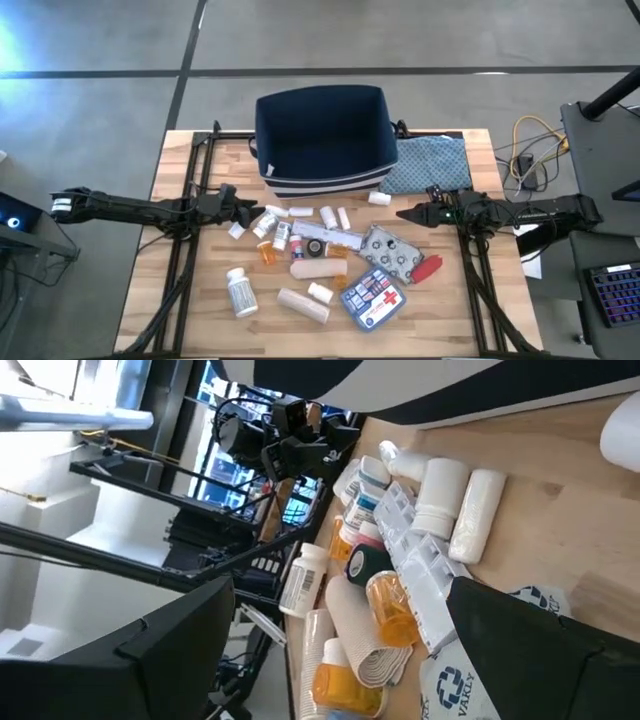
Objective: Pick & place medical supplies in basket/bin
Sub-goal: Put the white medicine bottle into the blue bin
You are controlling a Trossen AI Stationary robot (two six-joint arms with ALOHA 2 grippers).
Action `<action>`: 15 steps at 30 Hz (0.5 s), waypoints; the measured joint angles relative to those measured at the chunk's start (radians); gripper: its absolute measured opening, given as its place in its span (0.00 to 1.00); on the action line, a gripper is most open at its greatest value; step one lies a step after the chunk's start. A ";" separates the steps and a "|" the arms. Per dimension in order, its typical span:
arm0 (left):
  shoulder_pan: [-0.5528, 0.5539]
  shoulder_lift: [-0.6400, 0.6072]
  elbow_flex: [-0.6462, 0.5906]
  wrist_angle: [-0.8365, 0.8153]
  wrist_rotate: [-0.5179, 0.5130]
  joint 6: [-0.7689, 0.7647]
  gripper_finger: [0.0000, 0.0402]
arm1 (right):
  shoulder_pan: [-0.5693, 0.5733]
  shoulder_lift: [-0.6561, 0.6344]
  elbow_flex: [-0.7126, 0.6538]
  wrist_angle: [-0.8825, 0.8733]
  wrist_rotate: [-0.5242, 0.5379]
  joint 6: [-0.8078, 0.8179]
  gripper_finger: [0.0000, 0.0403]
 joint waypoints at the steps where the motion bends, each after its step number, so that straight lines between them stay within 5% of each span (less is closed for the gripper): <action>1: 0.000 0.000 0.000 0.000 0.000 0.000 0.77 | 0.000 0.000 0.000 -0.003 0.000 0.000 0.88; 15: 0.000 0.000 0.000 0.000 0.000 0.000 0.77 | 0.000 0.000 0.000 -0.009 0.078 -0.060 0.88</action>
